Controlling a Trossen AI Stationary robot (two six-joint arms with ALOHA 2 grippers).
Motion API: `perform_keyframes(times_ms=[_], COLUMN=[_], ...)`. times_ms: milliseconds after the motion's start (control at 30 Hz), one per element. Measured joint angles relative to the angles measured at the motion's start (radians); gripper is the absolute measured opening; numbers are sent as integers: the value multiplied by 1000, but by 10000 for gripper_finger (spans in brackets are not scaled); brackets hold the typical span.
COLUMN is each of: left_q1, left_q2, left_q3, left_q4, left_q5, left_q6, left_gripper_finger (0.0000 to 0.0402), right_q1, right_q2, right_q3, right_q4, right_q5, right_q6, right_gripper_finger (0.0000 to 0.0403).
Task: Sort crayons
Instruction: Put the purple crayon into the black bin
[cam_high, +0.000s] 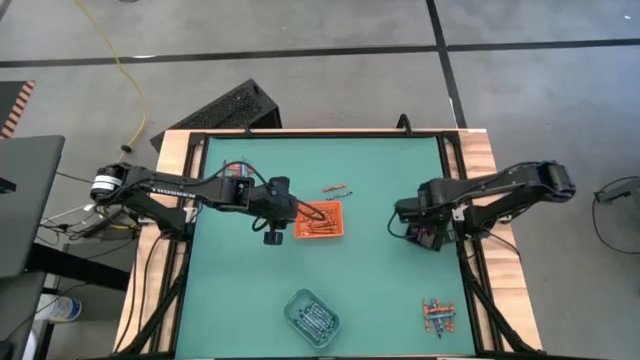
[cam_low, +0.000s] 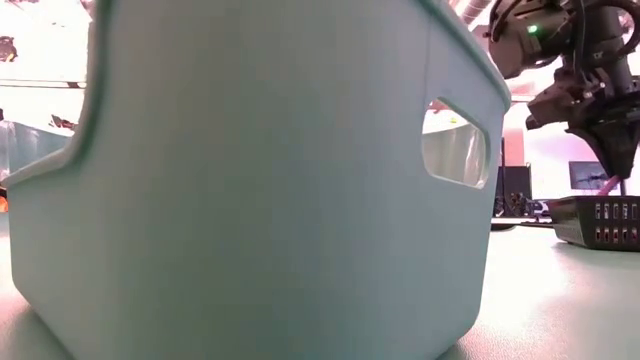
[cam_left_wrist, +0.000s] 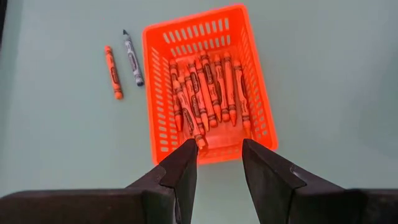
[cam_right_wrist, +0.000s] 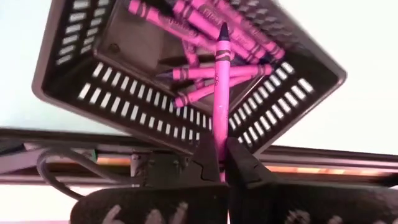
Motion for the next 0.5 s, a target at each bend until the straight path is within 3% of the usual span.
perform_keyframes(times_ms=[233, 500], left_q1=[0, 0], left_q2=[0, 0], left_q3=[0, 0], left_q4=[3, -19], left_q5=[-1, 46], left_q6=[-2, -13], left_gripper_finger=[118, 118], right_q1=[17, 15], right_q2=[73, 51], right_q3=[0, 0], right_q4=[-2, -5], right_q5=[-2, 1], right_q6=[1, 16], right_gripper_finger=[27, 77])
